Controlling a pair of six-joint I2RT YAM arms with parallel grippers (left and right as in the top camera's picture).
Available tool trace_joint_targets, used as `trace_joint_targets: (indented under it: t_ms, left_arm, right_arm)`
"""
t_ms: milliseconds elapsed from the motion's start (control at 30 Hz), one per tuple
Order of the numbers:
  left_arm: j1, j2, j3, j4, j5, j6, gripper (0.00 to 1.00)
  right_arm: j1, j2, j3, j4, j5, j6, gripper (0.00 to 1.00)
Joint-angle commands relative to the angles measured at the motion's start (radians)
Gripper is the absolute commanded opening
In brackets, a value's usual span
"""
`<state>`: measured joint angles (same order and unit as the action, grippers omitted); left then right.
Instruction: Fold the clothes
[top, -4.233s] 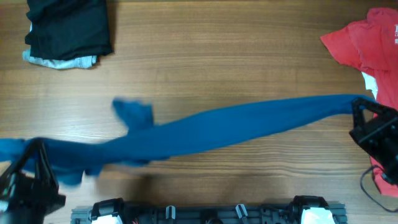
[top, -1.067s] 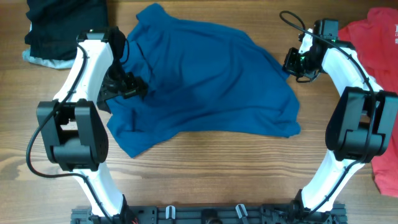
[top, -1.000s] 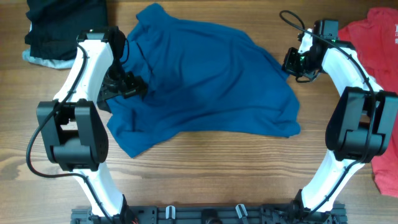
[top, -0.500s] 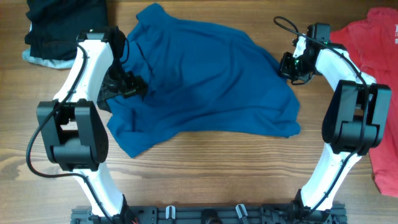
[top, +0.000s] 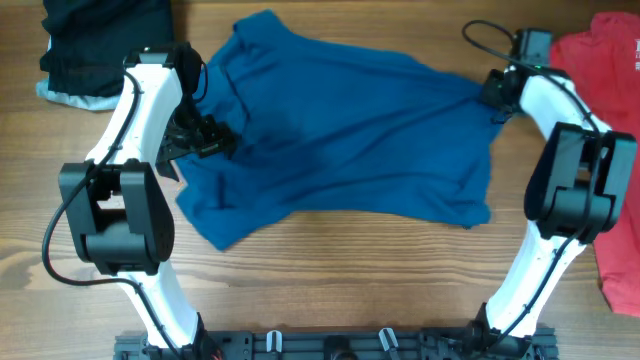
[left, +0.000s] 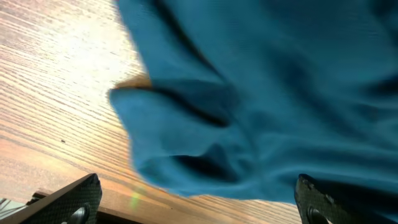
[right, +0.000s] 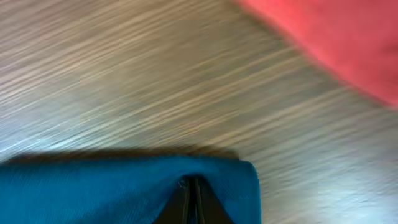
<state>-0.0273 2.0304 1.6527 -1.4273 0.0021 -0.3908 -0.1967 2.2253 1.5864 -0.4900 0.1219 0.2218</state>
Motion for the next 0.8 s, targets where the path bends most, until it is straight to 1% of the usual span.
trace_joint_targets:
  t_ms: [0,33,67,100,133,167,233,333,367,433,467,500,533,567,600,633,667,700,767]
  left_arm:
    - [-0.009,-0.032,-0.004,0.002,0.008,-0.009,1.00]
    - [-0.015,-0.032,-0.004,0.014,0.008,-0.009,1.00]
    - [-0.030,-0.032,-0.004,0.032,0.008,-0.008,1.00]
    - [-0.042,-0.032,-0.004,0.040,0.008,-0.006,1.00]
    - [-0.062,-0.032,-0.004,0.046,0.008,-0.005,1.00]
    - [-0.083,-0.032,-0.004,0.049,0.008,-0.005,1.00]
    - [-0.130,-0.032,-0.004,0.068,0.008,-0.006,1.00]
    - [-0.188,-0.032,-0.004,0.105,0.009,-0.008,0.99]
    - [-0.204,-0.032,-0.004,0.114,0.009,-0.010,0.95]
    - [-0.227,-0.031,-0.004,0.119,0.012,-0.046,0.67]
    - [-0.233,-0.031,-0.006,0.119,0.034,-0.047,0.63]
    - [-0.238,-0.031,-0.016,0.122,0.056,-0.047,0.54]
    - [-0.238,-0.031,-0.027,0.125,0.066,-0.048,0.43]
    - [-0.237,-0.031,-0.053,0.144,0.079,-0.048,0.28]
    - [-0.234,-0.031,-0.090,0.183,0.105,-0.047,0.13]
    - [-0.233,-0.031,-0.127,0.227,0.127,-0.047,0.04]
    - [-0.233,-0.031,-0.160,0.263,0.143,-0.048,0.04]
    - [-0.233,-0.031,-0.181,0.285,0.154,-0.051,0.04]
    - [-0.232,-0.031,-0.229,0.333,0.166,-0.066,0.04]
  right_arm:
    - [-0.098,0.075,0.085,-0.109,0.140,-0.025,0.09]
    - [-0.105,0.071,0.155,-0.171,0.128,-0.023,0.19]
    - [-0.106,0.066,0.220,-0.223,0.106,-0.023,0.43]
    - [-0.106,0.059,0.281,-0.273,0.085,-0.014,0.69]
    - [-0.103,0.044,0.366,-0.345,0.051,-0.009,0.88]
    - [-0.102,0.028,0.434,-0.404,0.021,-0.005,1.00]
    - [-0.102,-0.032,0.589,-0.553,-0.039,0.041,0.99]
    - [-0.097,-0.143,0.656,-0.666,-0.181,0.043,0.99]
    - [-0.092,-0.192,0.657,-0.700,-0.233,0.042,1.00]
    - [-0.080,-0.278,0.657,-0.763,-0.301,0.042,0.99]
    - [-0.070,-0.314,0.657,-0.783,-0.315,0.043,1.00]
    - [-0.060,-0.349,0.657,-0.801,-0.319,0.042,0.99]
    - [-0.050,-0.380,0.657,-0.817,-0.319,0.041,1.00]
    - [-0.037,-0.412,0.657,-0.840,-0.319,0.039,0.99]
    - [-0.023,-0.438,0.657,-0.865,-0.320,0.033,0.94]
    - [-0.008,-0.463,0.657,-0.887,-0.341,0.020,0.87]
    - [0.002,-0.475,0.657,-0.897,-0.363,0.010,0.79]
    - [0.012,-0.484,0.657,-0.908,-0.380,0.006,0.74]
    - [0.040,-0.496,0.657,-0.940,-0.419,-0.013,0.54]
